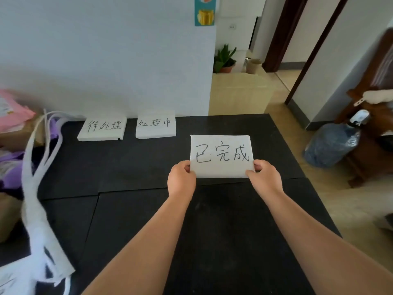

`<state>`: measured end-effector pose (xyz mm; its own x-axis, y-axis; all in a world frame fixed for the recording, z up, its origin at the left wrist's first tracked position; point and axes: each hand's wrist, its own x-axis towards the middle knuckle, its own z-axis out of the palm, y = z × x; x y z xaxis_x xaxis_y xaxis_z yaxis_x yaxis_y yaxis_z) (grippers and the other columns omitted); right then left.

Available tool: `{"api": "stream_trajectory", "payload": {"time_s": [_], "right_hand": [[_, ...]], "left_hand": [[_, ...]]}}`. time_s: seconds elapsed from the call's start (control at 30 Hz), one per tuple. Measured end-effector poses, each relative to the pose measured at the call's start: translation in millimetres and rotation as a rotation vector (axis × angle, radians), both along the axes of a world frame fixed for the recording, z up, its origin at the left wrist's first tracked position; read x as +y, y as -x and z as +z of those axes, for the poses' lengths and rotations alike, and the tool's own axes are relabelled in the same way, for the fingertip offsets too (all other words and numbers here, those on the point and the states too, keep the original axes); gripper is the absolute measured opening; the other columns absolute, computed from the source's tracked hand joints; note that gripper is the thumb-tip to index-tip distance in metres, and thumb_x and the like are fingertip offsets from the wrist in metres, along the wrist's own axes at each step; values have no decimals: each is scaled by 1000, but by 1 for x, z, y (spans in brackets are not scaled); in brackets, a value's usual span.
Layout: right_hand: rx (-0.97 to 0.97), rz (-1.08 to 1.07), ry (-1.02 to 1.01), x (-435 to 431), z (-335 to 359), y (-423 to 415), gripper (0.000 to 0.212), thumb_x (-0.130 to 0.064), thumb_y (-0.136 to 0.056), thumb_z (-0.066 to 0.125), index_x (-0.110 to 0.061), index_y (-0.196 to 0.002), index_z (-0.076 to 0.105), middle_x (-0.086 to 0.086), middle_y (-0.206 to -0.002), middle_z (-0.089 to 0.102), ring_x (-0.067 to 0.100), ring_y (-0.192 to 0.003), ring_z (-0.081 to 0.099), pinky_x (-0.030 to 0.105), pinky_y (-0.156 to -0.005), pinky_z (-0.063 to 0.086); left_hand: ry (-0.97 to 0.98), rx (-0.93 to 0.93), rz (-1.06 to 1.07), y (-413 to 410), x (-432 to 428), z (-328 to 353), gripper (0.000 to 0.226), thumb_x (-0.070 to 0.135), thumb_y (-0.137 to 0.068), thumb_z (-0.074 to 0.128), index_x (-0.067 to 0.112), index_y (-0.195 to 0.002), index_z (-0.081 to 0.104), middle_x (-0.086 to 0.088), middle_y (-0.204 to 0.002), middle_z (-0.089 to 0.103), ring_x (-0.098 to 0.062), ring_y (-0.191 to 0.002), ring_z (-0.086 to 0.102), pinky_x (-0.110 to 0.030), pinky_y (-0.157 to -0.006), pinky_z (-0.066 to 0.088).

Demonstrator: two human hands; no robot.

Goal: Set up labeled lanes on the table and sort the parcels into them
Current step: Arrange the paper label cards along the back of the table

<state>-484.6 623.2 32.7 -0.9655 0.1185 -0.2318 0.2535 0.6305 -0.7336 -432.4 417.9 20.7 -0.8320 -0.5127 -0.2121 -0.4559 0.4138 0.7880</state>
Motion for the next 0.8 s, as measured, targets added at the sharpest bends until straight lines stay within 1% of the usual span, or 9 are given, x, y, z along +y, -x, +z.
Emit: {"api": "stream_trajectory", "payload": {"time_s": [0.1, 0.23, 0.37, 0.47, 0.5, 0.6, 0.63, 0.7, 0.8], "right_hand": [[9, -2, -22, 1, -7, 36, 38, -14, -93, 61, -20, -130, 56, 1, -127, 62, 11, -91, 56, 19, -55, 39], [7, 21, -28, -3, -26, 91, 39, -16, -91, 64, -19, -130, 59, 3, -125, 61, 13, -88, 61, 19, -53, 41], [6, 81, -50, -19, -47, 152, 40, -18, -89, 64, -19, -129, 59, 3, -125, 59, 15, -86, 63, 20, -51, 41], [-18, 106, -50, -33, -60, 192, 55, -23, -91, 63, -19, -143, 47, 3, -129, 56, 17, -93, 62, 23, -54, 41], [-23, 121, -54, -37, -65, 205, 53, -24, -91, 63, -19, -142, 47, 3, -128, 56, 17, -93, 61, 23, -54, 41], [-19, 190, -72, -47, -83, 241, 36, -23, -92, 61, -19, -128, 57, 3, -123, 59, 16, -90, 60, 24, -58, 44], [-22, 207, -81, -51, -88, 253, 33, -23, -92, 60, -19, -125, 59, 4, -122, 59, 16, -90, 60, 24, -58, 44], [-31, 235, -106, -59, -97, 273, 31, -22, -94, 57, -17, -124, 59, 5, -121, 58, 18, -89, 60, 26, -59, 44], [-46, 238, -148, -73, -109, 295, 35, -22, -98, 51, -16, -132, 56, 7, -125, 53, 21, -94, 60, 31, -71, 49]], "left_hand": [[16, -19, -2, 37, 0, -3, 30, 4, -92, 51, 18, -115, 66, 2, -104, 68, -16, -88, 61, -24, -66, 45], [12, -24, 25, 83, -3, -10, 30, 6, -95, 52, 18, -120, 64, 3, -110, 65, -15, -96, 58, -26, -77, 46], [76, -44, 58, 132, -15, -26, 29, 7, -93, 52, 18, -116, 66, -2, -110, 65, -18, -92, 59, -25, -71, 44], [94, -95, 100, 167, -27, -39, 33, 8, -93, 51, 17, -121, 66, -3, -112, 65, -19, -97, 59, -25, -75, 44], [101, -109, 103, 179, -30, -42, 32, 9, -93, 50, 16, -120, 66, -3, -111, 66, -19, -96, 59, -25, -74, 43], [101, -108, 130, 211, -38, -54, 21, 9, -95, 50, 17, -110, 63, 4, -102, 61, -14, -86, 53, -22, -68, 39], [87, -102, 147, 220, -40, -57, 26, 9, -96, 50, 18, -117, 61, 5, -103, 59, -12, -88, 51, -23, -69, 38], [64, -97, 162, 236, -43, -66, 34, 10, -97, 50, 15, -130, 55, 3, -116, 61, -11, -94, 51, -24, -76, 38], [41, -116, 164, 253, -48, -80, 39, 11, -97, 48, 15, -136, 51, -1, -135, 57, -14, -102, 54, -25, -78, 40]]}}
